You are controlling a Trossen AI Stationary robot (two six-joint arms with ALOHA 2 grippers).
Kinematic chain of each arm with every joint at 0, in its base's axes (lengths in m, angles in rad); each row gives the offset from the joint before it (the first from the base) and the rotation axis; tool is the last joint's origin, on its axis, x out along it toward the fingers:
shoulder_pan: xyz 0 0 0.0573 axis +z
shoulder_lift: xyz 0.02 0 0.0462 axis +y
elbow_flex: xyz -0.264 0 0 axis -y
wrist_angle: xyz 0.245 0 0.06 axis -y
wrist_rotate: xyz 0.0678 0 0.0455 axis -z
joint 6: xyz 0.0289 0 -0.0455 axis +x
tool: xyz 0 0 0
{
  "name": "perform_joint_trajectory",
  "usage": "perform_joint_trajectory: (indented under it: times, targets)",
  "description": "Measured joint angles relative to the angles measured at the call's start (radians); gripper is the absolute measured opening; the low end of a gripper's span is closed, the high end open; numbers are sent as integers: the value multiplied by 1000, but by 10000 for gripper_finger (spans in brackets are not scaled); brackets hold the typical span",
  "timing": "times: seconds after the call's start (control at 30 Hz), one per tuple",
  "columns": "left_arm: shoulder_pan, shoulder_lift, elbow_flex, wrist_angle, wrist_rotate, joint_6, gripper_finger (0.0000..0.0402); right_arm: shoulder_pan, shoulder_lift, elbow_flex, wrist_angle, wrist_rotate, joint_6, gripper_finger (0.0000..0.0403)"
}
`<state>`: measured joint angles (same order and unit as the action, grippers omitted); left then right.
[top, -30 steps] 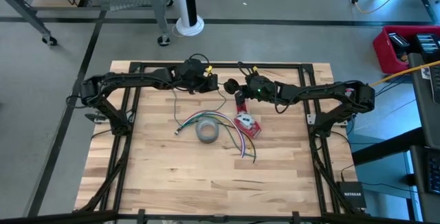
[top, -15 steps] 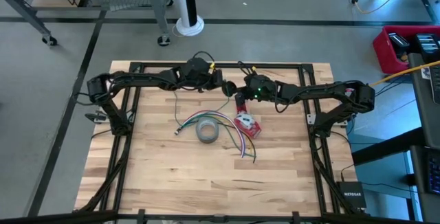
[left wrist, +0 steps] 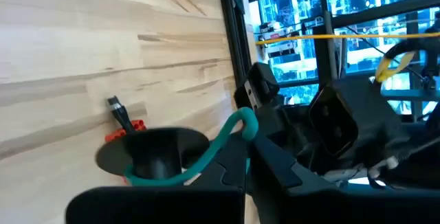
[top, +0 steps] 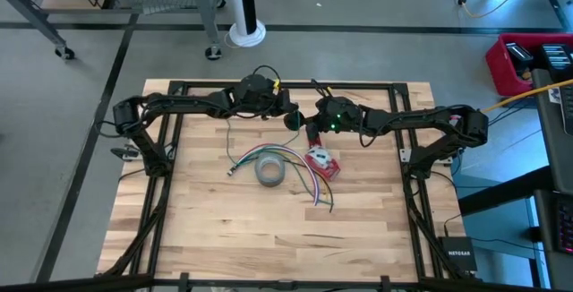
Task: Coil cords
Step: Coil the green wire onto the black spool
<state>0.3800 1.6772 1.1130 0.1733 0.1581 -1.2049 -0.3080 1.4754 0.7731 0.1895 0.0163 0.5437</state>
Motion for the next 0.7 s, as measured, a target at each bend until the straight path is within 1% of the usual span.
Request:
perform_joint_trajectory:
  times: [0.27, 0.37, 0.5, 0.7]
  targets:
    - [-46, -2, 0, 3, 1, 22, 0, 1, 0, -1, 98, 17, 10, 3]
    - [-61, -2, 1, 13, -1, 68, 0, 1, 0, -1, 115, 50, 25, 3]
    - [-82, -2, 1, 29, 1, 137, 0, 0, 0, 0, 126, 147, 27, 3]
    - [-98, -2, 1, 19, 0, 244, 0, -1, 0, 0, 181, 157, 32, 3]
